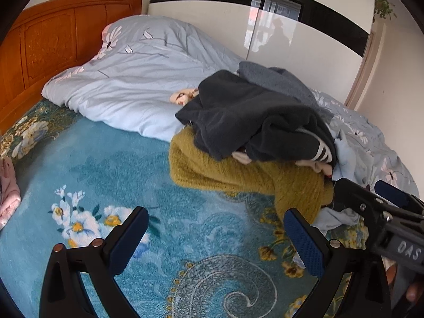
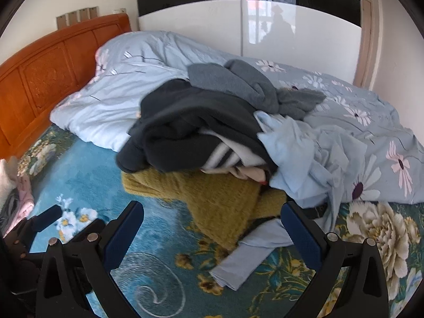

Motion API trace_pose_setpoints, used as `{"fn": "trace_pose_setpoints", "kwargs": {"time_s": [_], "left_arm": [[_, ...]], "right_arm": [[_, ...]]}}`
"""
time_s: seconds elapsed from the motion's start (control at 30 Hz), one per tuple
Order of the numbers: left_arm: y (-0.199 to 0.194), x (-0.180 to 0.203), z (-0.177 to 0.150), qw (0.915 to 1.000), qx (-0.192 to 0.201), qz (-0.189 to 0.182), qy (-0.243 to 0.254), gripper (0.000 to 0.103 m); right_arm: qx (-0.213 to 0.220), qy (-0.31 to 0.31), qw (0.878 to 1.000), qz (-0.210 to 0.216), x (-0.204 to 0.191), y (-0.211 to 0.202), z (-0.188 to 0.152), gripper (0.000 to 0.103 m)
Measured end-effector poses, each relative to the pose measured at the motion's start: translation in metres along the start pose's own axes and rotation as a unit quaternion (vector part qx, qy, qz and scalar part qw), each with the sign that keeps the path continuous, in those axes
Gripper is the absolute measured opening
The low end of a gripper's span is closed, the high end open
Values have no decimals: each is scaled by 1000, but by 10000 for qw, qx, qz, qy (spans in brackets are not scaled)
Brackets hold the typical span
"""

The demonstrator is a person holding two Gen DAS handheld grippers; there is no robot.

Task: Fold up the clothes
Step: 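Move both grippers toward the clothes pile on the bed, then grasp the light blue T-shirt in the pile with the right gripper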

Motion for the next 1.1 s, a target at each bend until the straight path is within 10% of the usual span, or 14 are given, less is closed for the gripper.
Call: {"fn": "trace_pose_setpoints", "kwargs": {"time_s": [0.33,0.63,0.8,1.1], "left_arm": [[-1,-20,2,9991,62,-166,-391,103],[-3,-39,-4,9987,-35,-166,-490,103],[-11,-51,-8,9986,-26,-150,-516,103],[-42,-55,-13,9977,60,-291,-616,103]], "right_arm": [[138,354,9976,-575,62,25,37,101],[-396,819,9954,-282,87,68,64,63],[-239,1065,9940,-30,101,53,70,18],[-536,1273,9901,241,107,54,84,15]]}}
Point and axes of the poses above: each gripper's, at about its wrist camera, not at the fingertips, and y roughly the way its jaws point, x to its right, z to its top, the point moved 2 cm from there along y, roughly the way its jaws point, and after that the axes turned 15 degrees about -x, right-handed, at the moved point
